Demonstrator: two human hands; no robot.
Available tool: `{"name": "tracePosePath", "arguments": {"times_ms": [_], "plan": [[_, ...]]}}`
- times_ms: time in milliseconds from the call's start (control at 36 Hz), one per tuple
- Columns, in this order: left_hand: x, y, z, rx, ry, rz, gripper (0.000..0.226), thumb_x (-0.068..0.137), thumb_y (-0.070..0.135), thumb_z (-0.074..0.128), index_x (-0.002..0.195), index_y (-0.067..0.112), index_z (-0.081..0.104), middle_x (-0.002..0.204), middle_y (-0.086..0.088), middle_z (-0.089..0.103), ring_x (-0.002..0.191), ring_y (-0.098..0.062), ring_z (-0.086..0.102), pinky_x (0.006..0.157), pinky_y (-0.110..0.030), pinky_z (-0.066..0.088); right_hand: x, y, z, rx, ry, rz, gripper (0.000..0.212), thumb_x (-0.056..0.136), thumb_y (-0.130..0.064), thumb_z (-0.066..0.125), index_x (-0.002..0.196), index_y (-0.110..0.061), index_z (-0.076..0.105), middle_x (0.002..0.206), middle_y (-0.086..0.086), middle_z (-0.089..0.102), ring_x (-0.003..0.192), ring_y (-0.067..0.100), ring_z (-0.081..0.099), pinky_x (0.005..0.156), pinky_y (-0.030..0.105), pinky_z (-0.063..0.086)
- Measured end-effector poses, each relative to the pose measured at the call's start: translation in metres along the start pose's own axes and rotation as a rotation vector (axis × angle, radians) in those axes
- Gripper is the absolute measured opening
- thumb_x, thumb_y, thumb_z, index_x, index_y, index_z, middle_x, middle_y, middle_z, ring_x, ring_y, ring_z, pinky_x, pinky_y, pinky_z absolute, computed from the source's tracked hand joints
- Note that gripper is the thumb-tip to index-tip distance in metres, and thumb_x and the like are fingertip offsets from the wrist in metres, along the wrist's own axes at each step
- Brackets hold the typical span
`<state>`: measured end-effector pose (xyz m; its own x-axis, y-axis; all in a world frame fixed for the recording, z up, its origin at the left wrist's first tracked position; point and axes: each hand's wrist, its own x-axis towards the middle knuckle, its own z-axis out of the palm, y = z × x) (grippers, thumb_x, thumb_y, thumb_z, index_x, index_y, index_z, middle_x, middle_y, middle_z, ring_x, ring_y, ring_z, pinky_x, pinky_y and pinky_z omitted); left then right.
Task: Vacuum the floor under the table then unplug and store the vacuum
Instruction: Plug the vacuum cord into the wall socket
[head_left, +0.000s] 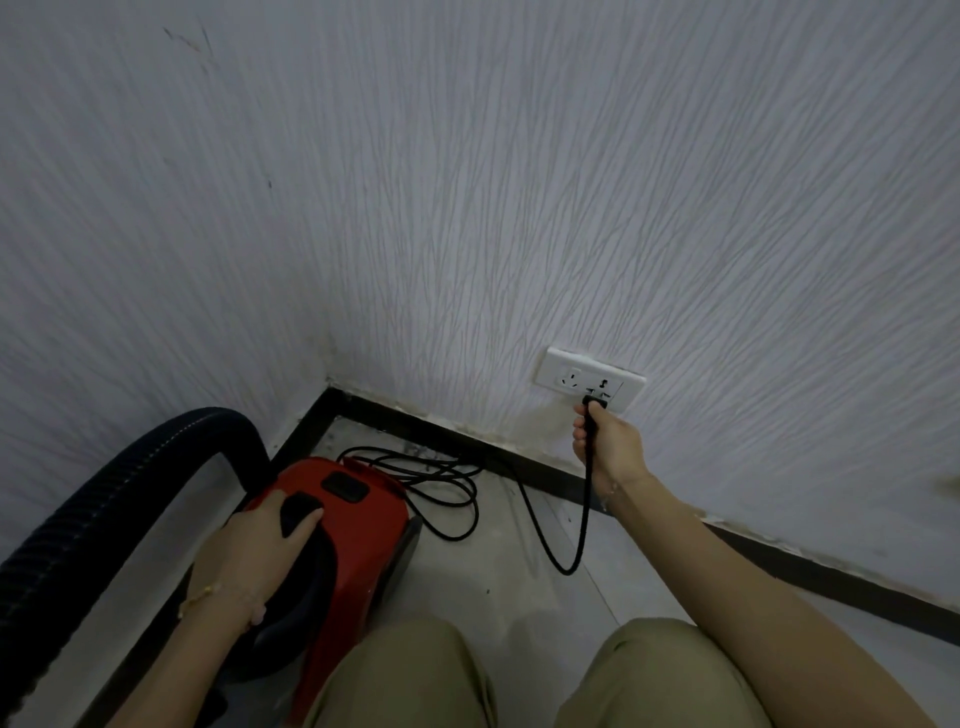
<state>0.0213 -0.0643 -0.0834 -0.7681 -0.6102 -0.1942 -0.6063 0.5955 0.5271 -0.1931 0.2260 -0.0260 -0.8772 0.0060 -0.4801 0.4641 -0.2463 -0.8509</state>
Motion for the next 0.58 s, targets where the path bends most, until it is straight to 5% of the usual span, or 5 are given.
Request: {"name": "tracePosePath", "arguments": {"times_ms": [167, 583], "plan": [[-0.001, 0.0007, -0.0006, 0.028, 0.006, 0.002, 0.035, 0.087, 0.05, 0.054, 0.096, 0.016, 0.057, 0.072, -0.007, 0.065, 0.065, -0.023, 0.062, 0.066, -0.043, 0.057, 0.0053, 0.0049, 0.0052, 0.099, 0.084, -0.032, 0.025, 0.098, -0.014, 0.05, 0.079, -0.006, 0.063, 0.065, 0.004, 0.054, 0.04, 0.002, 0.05, 0.042, 0.012, 0.046], [-0.0072, 0.0077, -0.003, 0.072, 0.035, -0.003, 0.034, 0.088, 0.048, 0.054, 0.093, 0.015, 0.058, 0.071, -0.006, 0.066, 0.064, -0.021, 0.062, 0.065, -0.039, 0.056, 0.0055, 0.0097, 0.0081, 0.102, 0.169, -0.146, 0.024, 0.095, -0.011, 0.054, 0.074, -0.006, 0.064, 0.063, 0.005, 0.055, 0.04, 0.002, 0.048, 0.041, 0.012, 0.043]]}}
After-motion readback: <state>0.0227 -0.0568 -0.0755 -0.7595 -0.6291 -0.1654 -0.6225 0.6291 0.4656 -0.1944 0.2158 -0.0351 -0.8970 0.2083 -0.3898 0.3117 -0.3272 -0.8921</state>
